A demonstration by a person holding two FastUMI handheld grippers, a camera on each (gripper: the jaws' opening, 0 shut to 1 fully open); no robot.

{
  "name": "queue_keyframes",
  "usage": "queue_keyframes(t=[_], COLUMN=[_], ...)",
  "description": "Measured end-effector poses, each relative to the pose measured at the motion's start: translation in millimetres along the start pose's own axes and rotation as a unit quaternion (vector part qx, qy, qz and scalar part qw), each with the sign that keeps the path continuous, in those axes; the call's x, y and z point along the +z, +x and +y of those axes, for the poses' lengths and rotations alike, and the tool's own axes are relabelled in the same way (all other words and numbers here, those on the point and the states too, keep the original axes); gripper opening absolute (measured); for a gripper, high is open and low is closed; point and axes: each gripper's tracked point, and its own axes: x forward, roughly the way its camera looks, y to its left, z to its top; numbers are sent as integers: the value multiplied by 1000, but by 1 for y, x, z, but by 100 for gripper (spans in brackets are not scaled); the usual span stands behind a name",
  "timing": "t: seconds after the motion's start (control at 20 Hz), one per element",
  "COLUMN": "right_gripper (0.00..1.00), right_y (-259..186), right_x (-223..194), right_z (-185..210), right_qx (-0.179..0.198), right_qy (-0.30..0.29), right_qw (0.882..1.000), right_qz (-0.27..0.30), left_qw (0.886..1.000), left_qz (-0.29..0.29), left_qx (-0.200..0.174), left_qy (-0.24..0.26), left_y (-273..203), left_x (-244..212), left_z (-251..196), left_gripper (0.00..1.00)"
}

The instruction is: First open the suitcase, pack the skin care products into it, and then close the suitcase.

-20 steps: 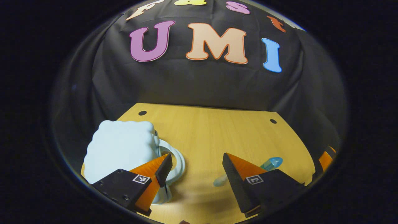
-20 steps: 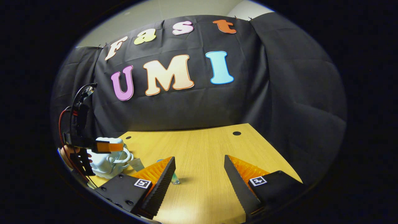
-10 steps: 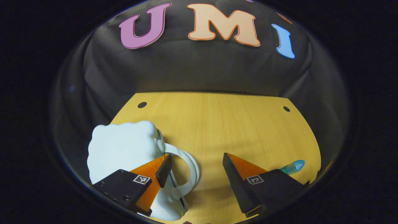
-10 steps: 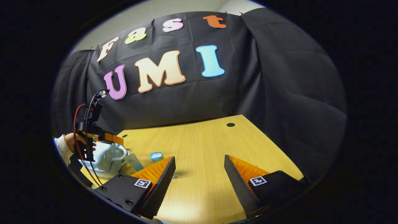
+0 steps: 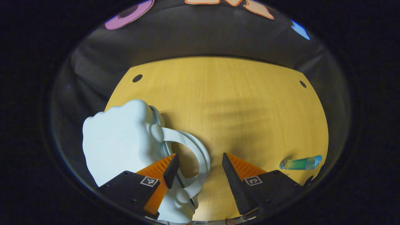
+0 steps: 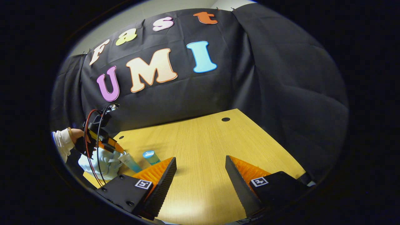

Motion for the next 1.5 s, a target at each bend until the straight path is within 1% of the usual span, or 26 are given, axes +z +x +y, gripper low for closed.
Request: queue_keyframes(t=[0.1, 0.15, 0.25, 0.3, 0.35, 0.4, 0.45, 0.5, 0.55, 0.6, 0.65, 0.7, 0.75, 0.8, 0.85, 0.9, 0.95, 1.0, 1.1, 1.15, 1.2, 1.5], right_gripper=[98, 98, 98, 98, 98, 95, 95, 95, 95, 98, 98, 98, 98, 98, 98, 98, 98, 95, 94, 95, 98, 98], right_y=[-1, -1, -4, -4, -4, -5, -7, -8, -9, -9, -9, -8, -9, -10, -11, -10, -11, -11, -11, -11, -12, -9], right_x=[-1, -1, -1, -2, -4, -5, -6, -6, -7, -6, -6, -6, -6, -6, -6, -6, -7, -6, -6, -7, -6, -4], right_z=[-4, -6, -12, -14, -14, -14, -15, -16, -17, -18, -19, -19, -19, -20, -20, -20, -20, -21, -21, -21, -20, -18], right_qx=[-3, -5, -12, -16, -18, -19, -20, -21, -24, -26, -27, -28, -30, -31, -31, -32, -32, -32, -31, -30, -29, -14], right_qy=[0, 1, 5, 7, 10, 13, 14, 13, 12, 11, 12, 13, 14, 13, 13, 12, 11, 10, 10, 10, 10, 3], right_qw=[1000, 1000, 1000, 1000, 1000, 1000, 1000, 1000, 1000, 999, 999, 999, 999, 999, 999, 999, 999, 999, 999, 999, 999, 1000], right_qz=[1, 1, 1, 2, 5, 9, 13, 16, 16, 14, 13, 12, 12, 14, 15, 15, 15, 13, 13, 14, 13, 5], left_qw=[999, 998, 998, 997, 997, 996, 996, 995, 995, 994, 993, 992, 992, 991, 991, 991, 991, 991, 991, 991, 991, 991], left_qz=[47, 61, 65, 68, 74, 81, 90, 96, 101, 104, 110, 115, 120, 119, 120, 121, 120, 119, 118, 117, 117, 96], left_qx=[-10, -12, -9, -11, -13, -15, -18, -19, -21, -22, -25, -31, -39, -47, -49, -51, -54, -57, -63, -67, -71, -93], left_qy=[-12, -21, -20, -17, -15, -13, -12, -13, -16, -20, -25, -28, -31, -32, -29, -18, -9, -4, -6, -10, -15, -30], left_y=[12, 14, 19, 20, 21, 21, 21, 25, 28, 29, 30, 31, 30, 30, 29, 29, 26, 24, 21, 20, 17, -3], left_x=[-15, -20, -17, -16, -19, -21, -23, -26, -28, -30, -33, -34, -36, -35, -35, -35, -34, -32, -30, -29, -28, -12], left_z=[-2, -2, -2, -1, -2, -2, -5, -5, -4, -3, -3, -4, -7, -10, -11, -12, -11, -10, -12, -12, -13, -10], left_gripper=[84, 82, 72, 58, 59, 52, 62, 46, 52, 47, 36, 41, 32, 27, 25, 20, 18, 12, 7, 7, 6, 6])
